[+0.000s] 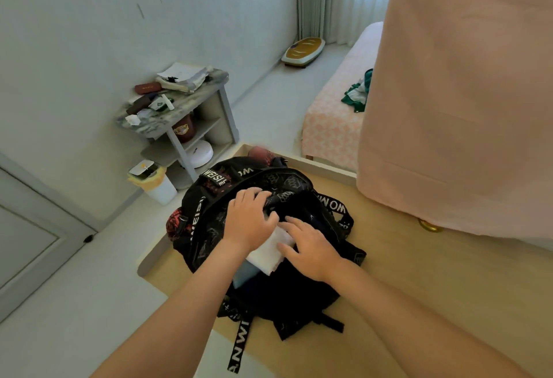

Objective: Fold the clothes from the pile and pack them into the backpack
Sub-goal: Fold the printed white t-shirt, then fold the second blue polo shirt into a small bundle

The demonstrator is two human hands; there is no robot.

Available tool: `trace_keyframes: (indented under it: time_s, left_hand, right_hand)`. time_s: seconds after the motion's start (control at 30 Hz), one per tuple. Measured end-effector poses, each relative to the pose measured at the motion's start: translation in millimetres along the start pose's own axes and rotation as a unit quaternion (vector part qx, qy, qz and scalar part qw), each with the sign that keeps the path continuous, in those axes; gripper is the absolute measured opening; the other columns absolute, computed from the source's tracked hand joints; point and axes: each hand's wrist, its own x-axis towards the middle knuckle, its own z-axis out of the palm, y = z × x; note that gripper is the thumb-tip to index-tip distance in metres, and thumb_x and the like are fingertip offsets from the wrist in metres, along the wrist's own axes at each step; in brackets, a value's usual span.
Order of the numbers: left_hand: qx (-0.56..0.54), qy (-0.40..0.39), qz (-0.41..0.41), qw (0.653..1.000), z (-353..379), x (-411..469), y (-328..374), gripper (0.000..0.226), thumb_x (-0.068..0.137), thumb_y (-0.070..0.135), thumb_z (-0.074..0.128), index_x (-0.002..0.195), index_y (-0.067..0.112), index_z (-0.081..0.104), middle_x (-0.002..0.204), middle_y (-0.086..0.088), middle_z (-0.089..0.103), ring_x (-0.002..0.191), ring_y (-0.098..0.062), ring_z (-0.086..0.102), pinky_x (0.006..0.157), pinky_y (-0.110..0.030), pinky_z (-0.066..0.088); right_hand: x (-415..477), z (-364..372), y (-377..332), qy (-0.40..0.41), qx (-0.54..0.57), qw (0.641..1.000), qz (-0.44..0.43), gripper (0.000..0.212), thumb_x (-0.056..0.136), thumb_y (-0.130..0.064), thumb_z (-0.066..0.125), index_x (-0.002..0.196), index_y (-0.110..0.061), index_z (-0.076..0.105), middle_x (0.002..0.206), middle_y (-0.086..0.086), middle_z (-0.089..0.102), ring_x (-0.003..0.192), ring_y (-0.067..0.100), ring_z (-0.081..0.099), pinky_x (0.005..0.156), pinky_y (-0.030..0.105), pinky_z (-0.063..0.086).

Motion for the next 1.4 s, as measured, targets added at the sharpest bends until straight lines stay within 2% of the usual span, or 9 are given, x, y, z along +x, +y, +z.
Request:
trace_keyframes:
  time_s: [0.1,0.23,0.5,0.8,0.97,1.07,1.23,1.3,1.4]
  left_hand:
    - [-0.090,-0.002,0.087,0.992,0.4,11.6,44.9,0.039,0.089,0.036,0.055,0.126,0.023,0.058,0.122,0.005,0.056,0.117,-0.017,0.047,0.098,-0.035,0.041]
    - [-0.171,-0.106,0.147,0.968,19.5,17.7,110.3,0.030,0.092,0.038,0.053,0.119,0.026,0.059,0.109,0.008,0.059,0.103,-0.013,0.055,0.088,-0.034,0.049]
    - [-0.190,-0.323,0.253,0.892,94.3,-31.9,285.7,0.033,0.095,0.040,0.051,0.124,0.028,0.058,0.116,0.009,0.062,0.101,-0.012,0.056,0.087,-0.027,0.043]
    - [-0.149,-0.381,0.361,0.838,165.3,-115.8,503.4,0.031,0.096,0.031,0.050,0.125,0.023,0.059,0.117,0.004,0.063,0.111,-0.017,0.057,0.094,-0.028,0.043]
    - [-0.111,-0.398,0.384,0.826,202.8,-146.9,586.5,0.035,0.095,0.031,0.050,0.130,0.026,0.054,0.121,0.004,0.060,0.111,-0.017,0.056,0.094,-0.028,0.043]
    - [-0.117,-0.397,0.386,0.824,217.1,-160.3,609.2,0.040,0.095,0.027,0.052,0.135,0.026,0.049,0.128,0.003,0.056,0.114,-0.018,0.055,0.094,-0.029,0.044]
    - [-0.119,-0.323,0.443,0.828,230.0,-170.2,633.9,0.053,0.092,0.022,0.055,0.143,0.027,0.040,0.141,0.002,0.045,0.126,-0.020,0.043,0.098,-0.035,0.043]
    - [-0.111,-0.303,0.466,0.824,233.6,-171.0,641.4,0.060,0.091,0.020,0.056,0.147,0.028,0.037,0.150,0.001,0.036,0.135,-0.022,0.034,0.104,-0.035,0.036]
    - [0.034,-0.320,0.487,0.812,245.7,-171.0,632.9,0.066,0.093,0.032,0.051,0.153,0.036,0.024,0.161,0.001,0.016,0.148,-0.025,0.011,0.116,-0.043,0.021]
  right_hand:
    - [-20.5,-16.1,15.4,0.086,0.027,0.994,0.063,0.048,0.099,-0.049,0.043,0.142,-0.027,0.047,0.144,-0.007,0.046,0.132,0.013,0.044,0.110,0.039,0.038]
    - [-71.7,-46.6,50.6,0.142,0.021,0.976,0.163,0.037,0.102,-0.038,0.047,0.135,-0.024,0.055,0.130,-0.004,0.054,0.119,0.014,0.053,0.100,0.035,0.044]
    - [-271.8,-86.9,160.4,0.236,0.026,0.875,0.422,0.029,0.099,-0.029,0.054,0.126,-0.022,0.062,0.129,0.001,0.057,0.095,0.014,0.059,0.096,0.028,0.044]
    - [-486.8,-130.6,281.3,0.244,0.003,0.768,0.592,0.044,0.093,-0.029,0.056,0.136,-0.020,0.054,0.143,0.008,0.043,0.130,0.027,0.044,0.106,0.039,0.040]
    - [-570.1,-141.9,344.0,0.208,0.003,0.718,0.664,0.075,0.092,-0.040,0.058,0.155,-0.029,0.020,0.165,0.003,0.003,0.151,0.029,0.006,0.112,0.054,0.029]
    - [-587.8,-126.5,371.6,0.172,0.069,0.736,0.651,0.082,0.092,-0.041,0.057,0.158,-0.027,0.010,0.166,0.000,0.004,0.152,0.026,0.004,0.117,0.055,0.024]
    - [-556.7,-92.5,350.5,0.115,0.067,0.857,0.499,0.043,0.091,-0.022,0.048,0.133,-0.023,0.057,0.145,-0.002,0.048,0.134,0.025,0.044,0.105,0.039,0.039]
    - [-539.0,-93.1,335.0,0.089,0.100,0.899,0.418,0.041,0.087,-0.012,0.045,0.122,-0.022,0.063,0.133,-0.004,0.059,0.125,0.023,0.052,0.101,0.033,0.042]
    - [-527.5,-103.8,328.4,0.149,0.170,0.884,0.409,0.032,0.087,-0.009,0.048,0.104,-0.024,0.071,0.116,-0.005,0.069,0.111,0.019,0.060,0.091,0.026,0.046]
